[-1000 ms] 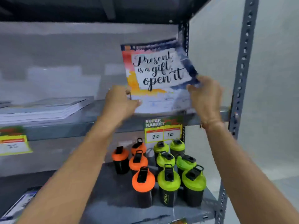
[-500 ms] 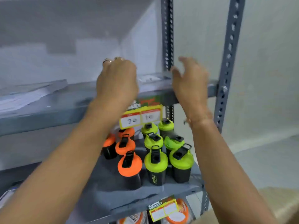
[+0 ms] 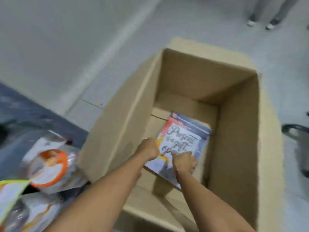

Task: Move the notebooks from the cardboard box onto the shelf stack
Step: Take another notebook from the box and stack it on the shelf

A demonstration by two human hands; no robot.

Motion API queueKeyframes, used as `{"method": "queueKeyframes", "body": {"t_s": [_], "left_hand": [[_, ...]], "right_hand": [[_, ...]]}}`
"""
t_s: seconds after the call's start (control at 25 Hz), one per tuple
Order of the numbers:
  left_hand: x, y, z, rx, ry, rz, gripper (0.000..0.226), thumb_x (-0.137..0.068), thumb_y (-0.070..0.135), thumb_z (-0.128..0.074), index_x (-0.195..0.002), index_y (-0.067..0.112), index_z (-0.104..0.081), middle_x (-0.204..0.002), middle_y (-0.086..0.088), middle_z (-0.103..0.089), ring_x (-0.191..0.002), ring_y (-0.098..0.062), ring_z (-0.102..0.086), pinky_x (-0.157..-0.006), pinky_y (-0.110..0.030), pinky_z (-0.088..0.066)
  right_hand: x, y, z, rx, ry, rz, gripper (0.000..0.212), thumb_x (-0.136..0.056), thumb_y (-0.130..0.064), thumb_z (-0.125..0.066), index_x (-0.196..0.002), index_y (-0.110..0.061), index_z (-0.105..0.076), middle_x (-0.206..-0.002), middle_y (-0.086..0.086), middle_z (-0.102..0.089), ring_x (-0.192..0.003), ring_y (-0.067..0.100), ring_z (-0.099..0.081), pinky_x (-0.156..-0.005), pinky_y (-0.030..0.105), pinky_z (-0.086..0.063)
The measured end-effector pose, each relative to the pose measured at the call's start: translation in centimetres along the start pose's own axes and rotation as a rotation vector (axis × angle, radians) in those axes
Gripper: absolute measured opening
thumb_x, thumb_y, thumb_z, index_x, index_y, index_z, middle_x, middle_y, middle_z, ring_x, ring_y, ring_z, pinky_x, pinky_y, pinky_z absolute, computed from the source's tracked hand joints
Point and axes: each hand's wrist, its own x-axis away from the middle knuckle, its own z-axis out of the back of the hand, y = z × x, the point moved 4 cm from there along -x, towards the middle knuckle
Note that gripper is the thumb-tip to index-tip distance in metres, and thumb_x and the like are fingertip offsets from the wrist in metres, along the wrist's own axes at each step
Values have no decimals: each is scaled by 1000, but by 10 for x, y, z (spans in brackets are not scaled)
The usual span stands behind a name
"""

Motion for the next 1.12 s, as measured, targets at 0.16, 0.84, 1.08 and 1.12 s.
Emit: {"method": "queueKeyframes", "body": {"t_s": [0.16,0.84,1.08,1.12], "left_hand": [[-46,-47,-84,15,-42,260,43,-83,17,-57,-124,4,-51,-131,-18,-57,-120,-33,-56,-98,-39,-48],[30,7,39,-128,346,34,24,-89,10,-55,-107,-1,-66,-115,-20,-66,-109,-36,-62,-86,-40,-51],[279,-18,209,-141,1410,-214,45,-85,32,-50,-124,13,-61,-81,-10,-66,-73,-28,-67,-69,-29,-42],[329,-34,227,-136,1559,-204,49,-82,36,-49,-123,12,-62,-75,-8,-64,-64,-27,-65,-69,-32,-39]], "right_hand": [[-32,58,-17,-69,-13,-151,76,-82,-27,-70,-138,1,-28,-145,20,-29,-131,38,-32,-108,43,-33],[29,-11,63,-551,322,28,36,-82,8,-54,-117,11,-46,-127,29,-42,-117,38,-43,-97,35,-35],[218,-140,168,-1098,353,741,49,-78,-3,-70,-125,-5,-54,-119,20,-52,-97,9,-56,-77,-1,-37],[255,-163,176,-1204,257,848,49,-77,-9,-72,-123,-16,-57,-117,14,-54,-89,0,-59,-79,0,-40]]}}
